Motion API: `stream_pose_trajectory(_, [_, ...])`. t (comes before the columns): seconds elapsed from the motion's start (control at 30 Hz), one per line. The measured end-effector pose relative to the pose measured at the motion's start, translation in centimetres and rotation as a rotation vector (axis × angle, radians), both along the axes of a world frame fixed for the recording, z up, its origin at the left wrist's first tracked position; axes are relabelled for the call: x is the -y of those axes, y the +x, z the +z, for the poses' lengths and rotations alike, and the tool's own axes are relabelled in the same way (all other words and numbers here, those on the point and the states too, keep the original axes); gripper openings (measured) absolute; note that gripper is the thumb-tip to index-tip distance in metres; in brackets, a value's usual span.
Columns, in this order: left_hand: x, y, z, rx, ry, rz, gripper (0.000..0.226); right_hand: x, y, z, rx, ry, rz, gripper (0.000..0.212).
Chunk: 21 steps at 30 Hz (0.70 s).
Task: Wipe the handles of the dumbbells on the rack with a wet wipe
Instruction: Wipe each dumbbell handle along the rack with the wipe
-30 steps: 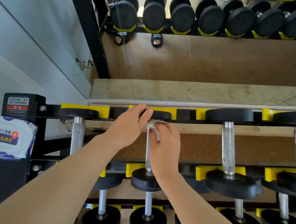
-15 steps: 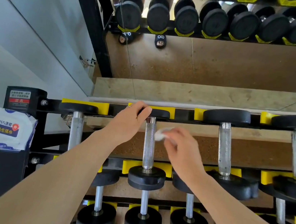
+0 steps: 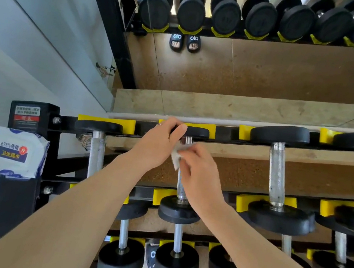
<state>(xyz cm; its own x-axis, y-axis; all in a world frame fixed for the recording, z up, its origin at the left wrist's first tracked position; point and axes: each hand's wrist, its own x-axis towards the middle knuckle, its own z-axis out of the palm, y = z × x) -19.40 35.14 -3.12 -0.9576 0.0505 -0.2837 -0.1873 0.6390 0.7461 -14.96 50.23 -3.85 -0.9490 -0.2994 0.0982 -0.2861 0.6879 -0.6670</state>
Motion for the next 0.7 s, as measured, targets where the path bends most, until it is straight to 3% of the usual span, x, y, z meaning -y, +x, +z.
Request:
stream_pose_trajectory(0.13, [0.1, -0.1, 0.3, -0.006, 0.004, -0.011, 0.023, -3.0, 0.3, 0.0, 0.014, 0.313, 0.331, 0.028])
stream_pose_trajectory(0.2, [0.1, 0.0, 0.2, -0.004, -0.001, -0.019, 0.027, -4.7, 0.3, 0.3, 0.025, 0.313, 0.331, 0.027])
stream_pose_trajectory(0.23, [0.1, 0.0, 0.2, 0.000, -0.006, -0.025, 0.029, -5.3, 0.3, 0.4, 0.071, 0.265, 0.226, 0.026])
stream_pose_trajectory(0.3, [0.1, -0.1, 0.1, 0.007, -0.009, -0.028, 0.031, -5.6, 0.2, 0.4, 0.309, 0.117, -0.119, 0.023])
stream_pose_trajectory(0.33, [0.1, 0.0, -0.1, 0.006, -0.006, -0.025, 0.032, -5.3, 0.1, 0.2, 0.546, 0.028, -0.267, 0.021])
stream_pose_trajectory(0.4, [0.1, 0.0, -0.2, 0.001, 0.004, -0.023, 0.030, -3.8, 0.5, -0.3, 0.961, -0.137, -0.372, 0.016])
stream_pose_trajectory(0.43, [0.1, -0.1, -0.3, -0.003, 0.005, -0.028, 0.029, -3.1, 0.8, -0.5, 1.015, -0.122, -0.354, 0.019])
stream_pose_trajectory(0.6, [0.1, -0.2, -0.5, -0.010, 0.015, -0.034, 0.028, -2.8, 1.4, 1.1, 0.843, 0.195, -0.155, 0.037])
stream_pose_trajectory(0.7, [0.1, -0.2, -0.5, -0.004, 0.024, -0.035, 0.028, -2.7, 2.8, 2.5, 0.645, 0.354, 0.019, 0.026])
